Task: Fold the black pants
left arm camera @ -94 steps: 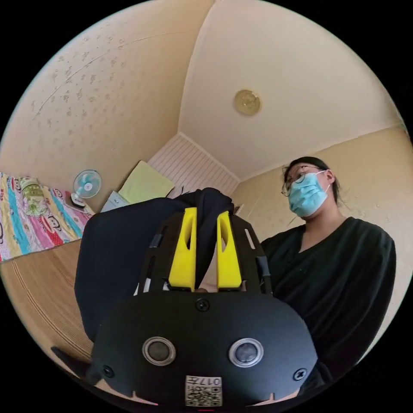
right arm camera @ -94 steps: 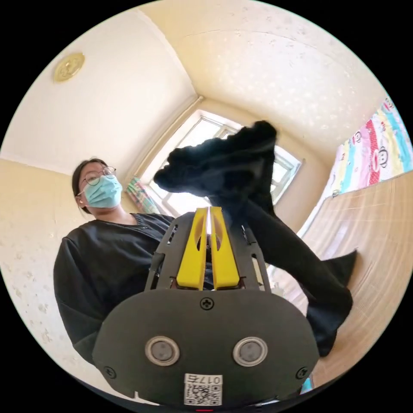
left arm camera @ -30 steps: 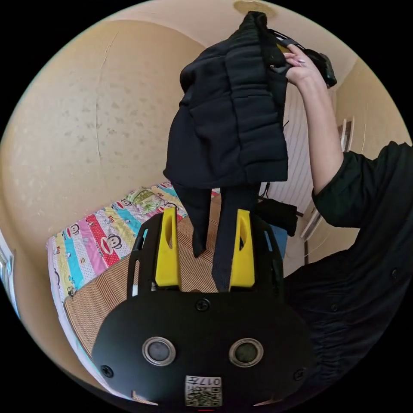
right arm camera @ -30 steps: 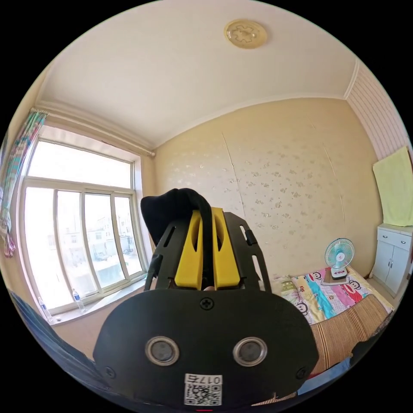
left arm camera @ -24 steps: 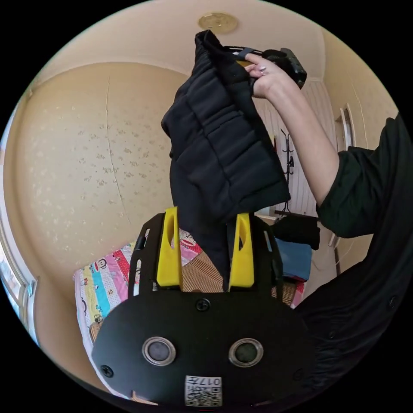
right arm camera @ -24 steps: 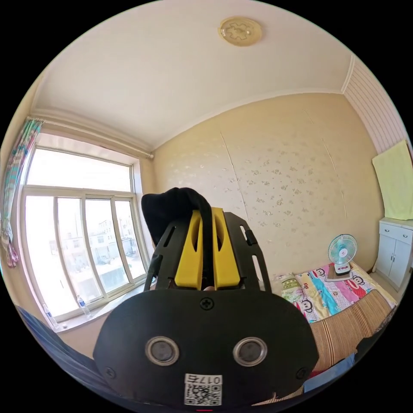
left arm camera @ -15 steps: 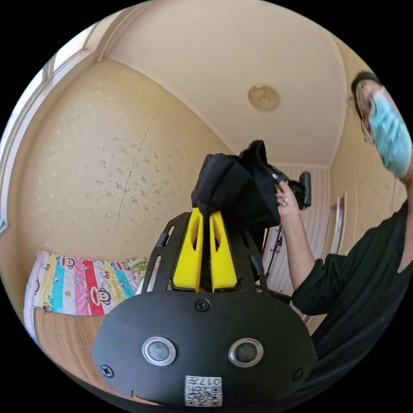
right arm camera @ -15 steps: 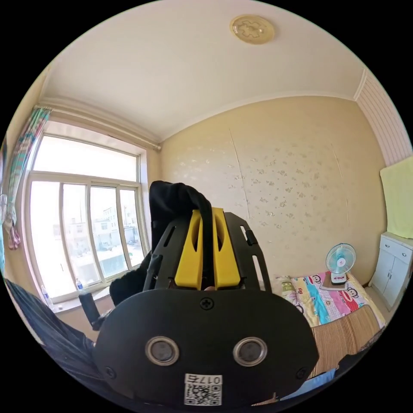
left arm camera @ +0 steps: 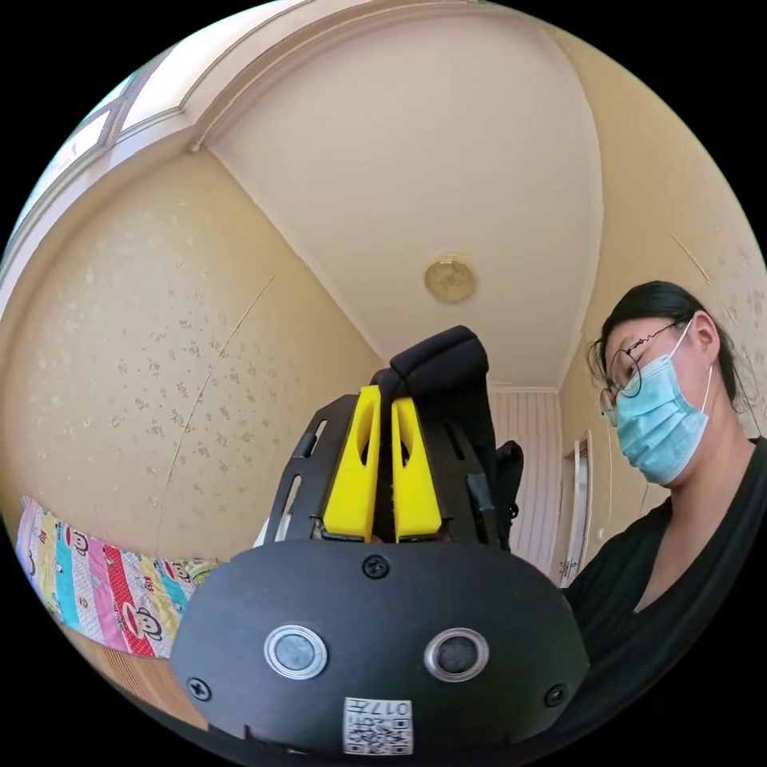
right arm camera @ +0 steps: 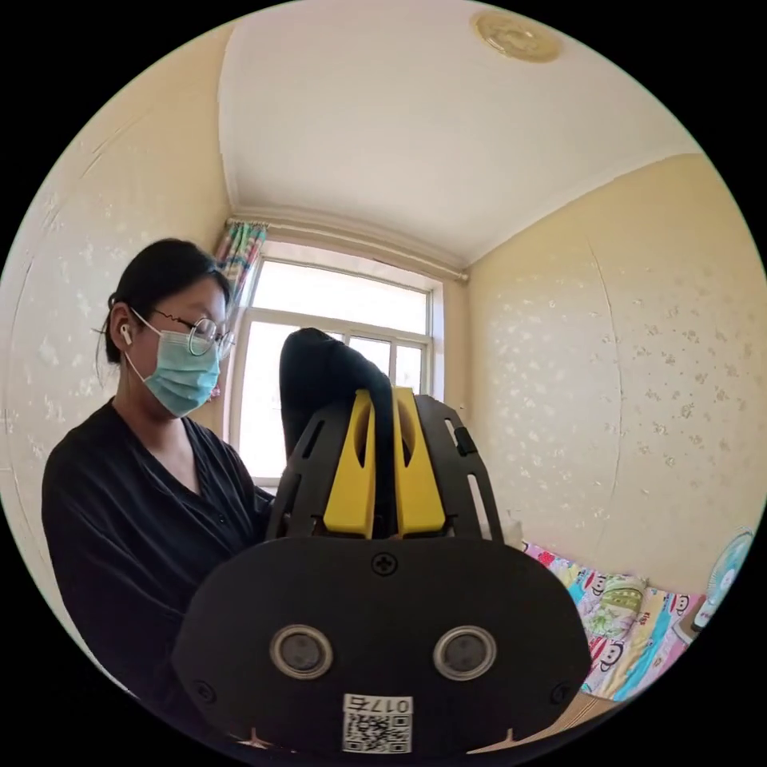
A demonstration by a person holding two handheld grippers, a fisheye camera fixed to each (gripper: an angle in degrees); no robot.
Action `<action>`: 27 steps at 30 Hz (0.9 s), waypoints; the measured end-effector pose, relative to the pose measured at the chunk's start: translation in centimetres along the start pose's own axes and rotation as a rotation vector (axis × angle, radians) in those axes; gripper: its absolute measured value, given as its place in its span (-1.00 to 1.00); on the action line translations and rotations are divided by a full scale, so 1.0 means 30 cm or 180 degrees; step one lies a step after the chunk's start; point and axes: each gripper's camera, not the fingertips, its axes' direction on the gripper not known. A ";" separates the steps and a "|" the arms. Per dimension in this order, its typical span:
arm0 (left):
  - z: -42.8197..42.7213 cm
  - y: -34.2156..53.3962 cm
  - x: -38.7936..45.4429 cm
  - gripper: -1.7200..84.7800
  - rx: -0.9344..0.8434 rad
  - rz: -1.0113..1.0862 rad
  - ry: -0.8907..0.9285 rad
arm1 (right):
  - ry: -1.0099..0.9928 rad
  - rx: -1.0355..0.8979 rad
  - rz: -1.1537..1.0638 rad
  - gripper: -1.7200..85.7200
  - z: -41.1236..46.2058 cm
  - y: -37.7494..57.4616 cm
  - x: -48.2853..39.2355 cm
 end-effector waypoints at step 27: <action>0.363 1.210 -2.074 -0.86 -0.4584 -0.1559 -0.3142 | 0.2584 -0.3513 0.2432 -0.85 1.027 1.515 2.043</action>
